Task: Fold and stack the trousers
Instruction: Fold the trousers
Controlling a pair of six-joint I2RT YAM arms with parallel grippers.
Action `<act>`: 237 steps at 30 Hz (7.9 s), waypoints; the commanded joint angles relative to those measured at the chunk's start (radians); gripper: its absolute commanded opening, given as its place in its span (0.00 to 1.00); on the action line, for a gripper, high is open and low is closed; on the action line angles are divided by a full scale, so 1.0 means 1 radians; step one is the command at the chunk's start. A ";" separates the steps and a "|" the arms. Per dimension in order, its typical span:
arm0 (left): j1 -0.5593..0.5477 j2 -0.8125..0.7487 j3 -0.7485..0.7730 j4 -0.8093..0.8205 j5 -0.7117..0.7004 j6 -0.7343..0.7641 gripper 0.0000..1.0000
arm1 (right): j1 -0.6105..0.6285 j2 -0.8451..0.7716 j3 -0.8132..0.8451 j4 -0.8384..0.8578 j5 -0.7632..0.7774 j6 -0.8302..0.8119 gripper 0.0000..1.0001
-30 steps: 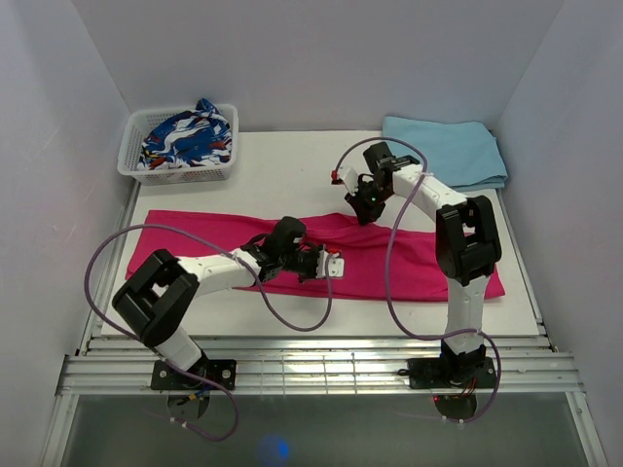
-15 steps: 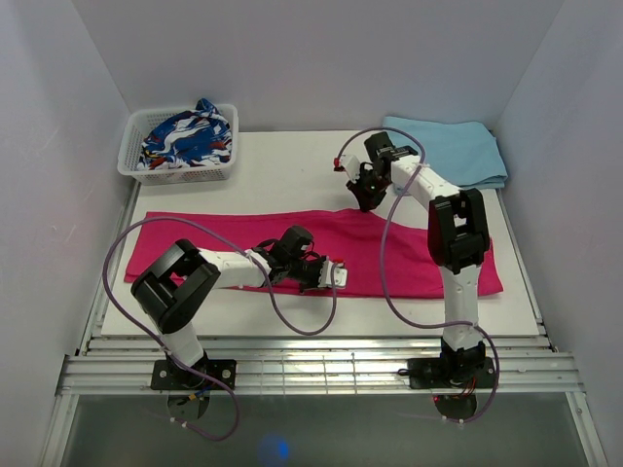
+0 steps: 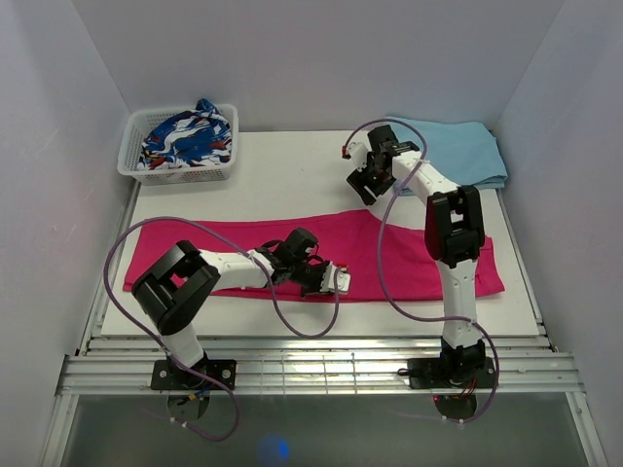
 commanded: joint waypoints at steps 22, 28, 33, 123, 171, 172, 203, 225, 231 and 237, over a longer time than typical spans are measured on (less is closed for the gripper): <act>0.721 -0.042 0.209 -0.402 0.169 -0.867 0.58 | -0.084 -0.152 -0.354 -0.033 -0.610 0.209 0.56; 0.963 0.040 0.189 -0.498 0.144 -0.850 0.58 | -0.209 -0.102 -0.405 0.027 -0.584 0.278 0.58; 0.996 0.208 0.341 -0.522 0.028 -0.764 0.57 | -0.243 -0.091 -0.384 0.051 -0.573 0.304 0.61; 1.366 0.062 0.794 -0.989 -0.032 -0.403 0.00 | -0.879 -0.319 -0.362 -0.486 -0.334 -0.226 0.94; 0.238 0.186 0.432 -0.249 -0.284 -1.405 0.09 | -0.875 -0.257 -0.471 -0.364 -0.322 -0.133 0.96; 0.235 0.187 0.430 -0.242 -0.281 -1.408 0.18 | -0.875 -0.257 -0.471 -0.366 -0.323 -0.131 0.96; 0.326 -0.157 0.415 -0.482 -0.529 -0.957 0.68 | -0.833 -0.330 -0.459 -0.355 -0.320 -0.039 0.80; -0.069 0.373 0.768 -0.650 -0.960 -1.229 0.45 | -0.822 -0.355 -0.637 -0.194 -0.279 0.045 0.87; -0.075 0.344 0.757 -0.653 -0.939 -1.210 0.14 | -0.820 -0.346 -0.630 -0.197 -0.285 0.045 0.86; -0.095 0.264 0.739 -0.651 -0.928 -1.173 0.00 | -0.819 -0.346 -0.623 -0.200 -0.290 0.045 0.86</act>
